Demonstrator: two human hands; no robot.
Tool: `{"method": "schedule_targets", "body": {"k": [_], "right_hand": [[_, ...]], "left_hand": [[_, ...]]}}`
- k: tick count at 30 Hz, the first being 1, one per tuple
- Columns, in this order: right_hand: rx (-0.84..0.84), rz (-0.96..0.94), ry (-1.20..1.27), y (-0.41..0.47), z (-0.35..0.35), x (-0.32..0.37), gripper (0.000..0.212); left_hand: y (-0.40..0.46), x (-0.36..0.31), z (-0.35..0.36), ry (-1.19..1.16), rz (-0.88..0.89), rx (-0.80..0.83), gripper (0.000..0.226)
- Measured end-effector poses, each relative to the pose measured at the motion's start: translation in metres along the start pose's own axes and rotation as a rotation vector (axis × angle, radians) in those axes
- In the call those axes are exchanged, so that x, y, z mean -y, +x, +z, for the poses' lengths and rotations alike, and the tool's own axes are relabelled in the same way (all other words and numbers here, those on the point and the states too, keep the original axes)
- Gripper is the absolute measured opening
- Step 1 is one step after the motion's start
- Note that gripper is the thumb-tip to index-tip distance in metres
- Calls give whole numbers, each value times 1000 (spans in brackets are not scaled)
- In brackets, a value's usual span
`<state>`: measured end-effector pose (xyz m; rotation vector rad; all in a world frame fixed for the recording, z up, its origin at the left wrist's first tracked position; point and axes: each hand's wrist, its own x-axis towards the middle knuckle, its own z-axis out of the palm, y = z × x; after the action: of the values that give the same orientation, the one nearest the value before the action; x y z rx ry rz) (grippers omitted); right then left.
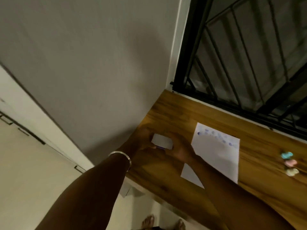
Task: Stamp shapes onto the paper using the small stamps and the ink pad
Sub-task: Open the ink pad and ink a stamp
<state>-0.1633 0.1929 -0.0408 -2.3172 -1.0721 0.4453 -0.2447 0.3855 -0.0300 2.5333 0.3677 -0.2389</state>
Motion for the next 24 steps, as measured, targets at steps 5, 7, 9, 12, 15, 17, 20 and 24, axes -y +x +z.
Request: {"method": "schedule_targets", "body": {"k": [5,7,9,12,15,17,20,24], "right_hand": [[93,-4,-13,14,10,9,72],[120,-6,-26,19,12,9,71],[135,-13,-50,22,12,9,70],[160,-32,-20,22,12,8,68],[203,-46,-9,21,11,7,67],[235,-30,-3,19,9,8,65],[254,-6,8,19,3,7,56],[217,43,102,19,-8,9,40]], "left_hand": [[-12,17,3,-40,-53,-11,70],[-14,18,5,-13,-94,22,71],[-17,17,7,43,-141,46,70],[-27,17,10,-12,-107,-32,63],[-32,15,11,-1,-119,-69,64],[-30,10,10,76,-169,-12,65],[-25,6,7,82,-235,49,67],[-23,6,3,-3,-256,65,48]]}}
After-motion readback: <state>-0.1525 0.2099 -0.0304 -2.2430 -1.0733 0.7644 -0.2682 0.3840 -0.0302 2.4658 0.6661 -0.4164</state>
